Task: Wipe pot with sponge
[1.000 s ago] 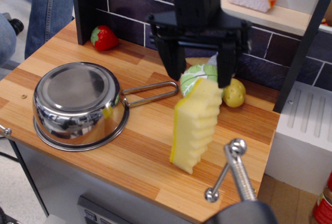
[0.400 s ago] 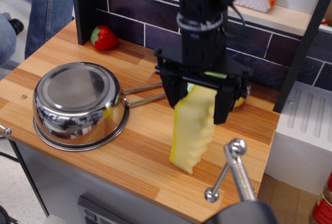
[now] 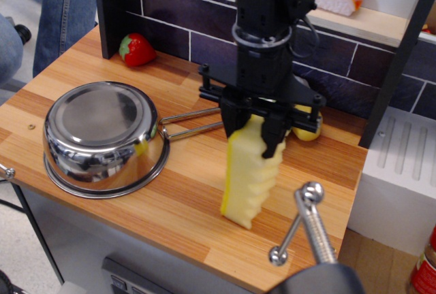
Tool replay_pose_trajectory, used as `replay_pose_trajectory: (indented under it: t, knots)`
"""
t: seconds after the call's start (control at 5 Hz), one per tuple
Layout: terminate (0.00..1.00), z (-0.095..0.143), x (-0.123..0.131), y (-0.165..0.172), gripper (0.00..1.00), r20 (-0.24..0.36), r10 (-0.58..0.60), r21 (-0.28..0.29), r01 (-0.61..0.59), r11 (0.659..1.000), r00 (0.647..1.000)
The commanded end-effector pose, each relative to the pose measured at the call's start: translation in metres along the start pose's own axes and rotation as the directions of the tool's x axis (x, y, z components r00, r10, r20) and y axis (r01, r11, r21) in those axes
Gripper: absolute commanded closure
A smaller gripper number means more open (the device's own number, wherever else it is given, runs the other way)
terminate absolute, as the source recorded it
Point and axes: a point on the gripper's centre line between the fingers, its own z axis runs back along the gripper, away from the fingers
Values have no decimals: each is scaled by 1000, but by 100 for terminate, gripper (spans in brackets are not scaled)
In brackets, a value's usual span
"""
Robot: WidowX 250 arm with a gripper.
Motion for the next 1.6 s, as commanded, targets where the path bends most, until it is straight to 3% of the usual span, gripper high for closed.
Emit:
replay_pose_trajectory:
  t: [0.0,0.2,0.4,0.8,1.0,1.2,1.4]
  knots:
    - [0,58,-5,40,100,147,112,0,-113,994,983]
    - [0,74,-10,64,100,166,247,66,-260,963,955]
    - [0,73,-17,86,100,192,320,164,-352,922,928]
    - [0,59,-31,120,100,164,426,312,-456,833,890]
    - [0,52,-34,127,100,157,422,340,-450,826,893]
    - [0,52,-42,144,100,195,427,365,-469,804,883]
    - [0,59,-61,161,100,279,390,374,-473,798,878]
